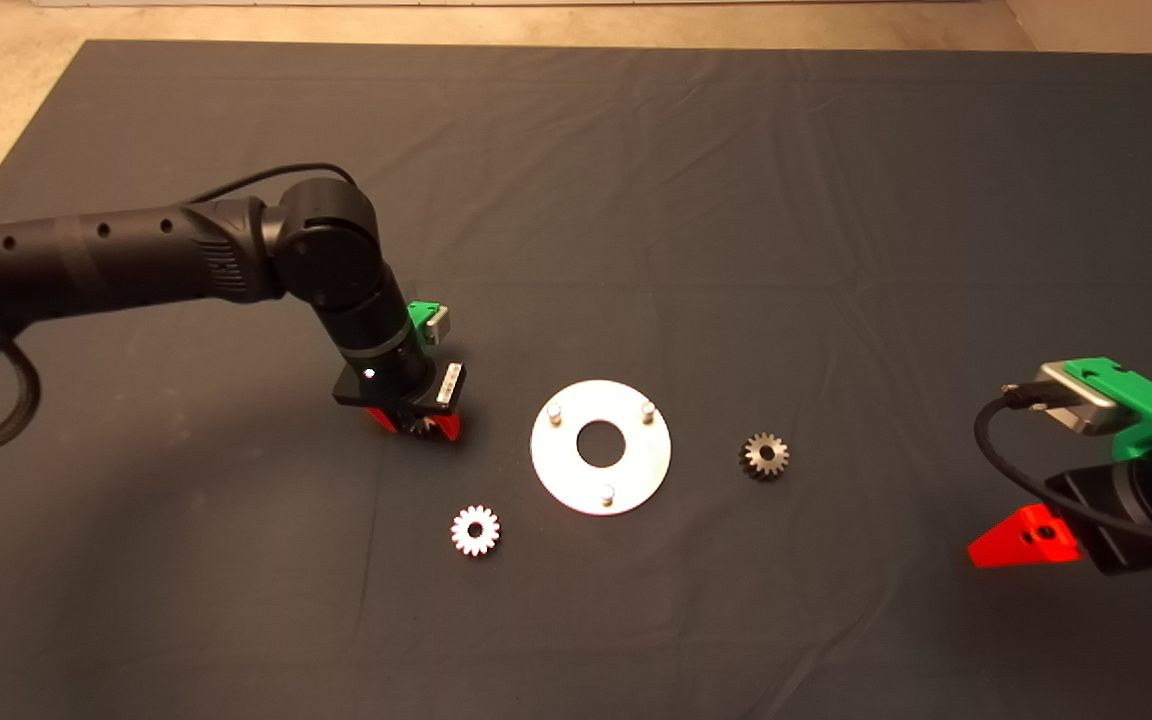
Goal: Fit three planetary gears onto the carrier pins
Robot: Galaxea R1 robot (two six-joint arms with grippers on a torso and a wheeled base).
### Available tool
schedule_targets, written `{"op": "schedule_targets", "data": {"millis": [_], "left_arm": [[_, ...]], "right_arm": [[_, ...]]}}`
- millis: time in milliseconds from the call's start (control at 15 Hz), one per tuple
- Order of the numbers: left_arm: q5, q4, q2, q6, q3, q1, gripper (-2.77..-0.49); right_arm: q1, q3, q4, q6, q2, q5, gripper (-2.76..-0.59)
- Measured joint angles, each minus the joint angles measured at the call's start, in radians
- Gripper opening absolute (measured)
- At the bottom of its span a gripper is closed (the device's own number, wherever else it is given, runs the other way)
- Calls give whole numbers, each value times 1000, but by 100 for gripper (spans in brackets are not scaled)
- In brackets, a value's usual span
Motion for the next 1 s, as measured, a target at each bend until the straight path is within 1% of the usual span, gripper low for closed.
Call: {"op": "schedule_targets", "data": {"millis": [867, 1000], "left_arm": [[0, 0, 8, 0, -1, 0, -175], [4, 1, 13, 1, -6, 0, -175]], "right_arm": [[0, 0, 0, 0, 0, 0, -61], [0, 0, 0, 0, 0, 0, -61]]}}
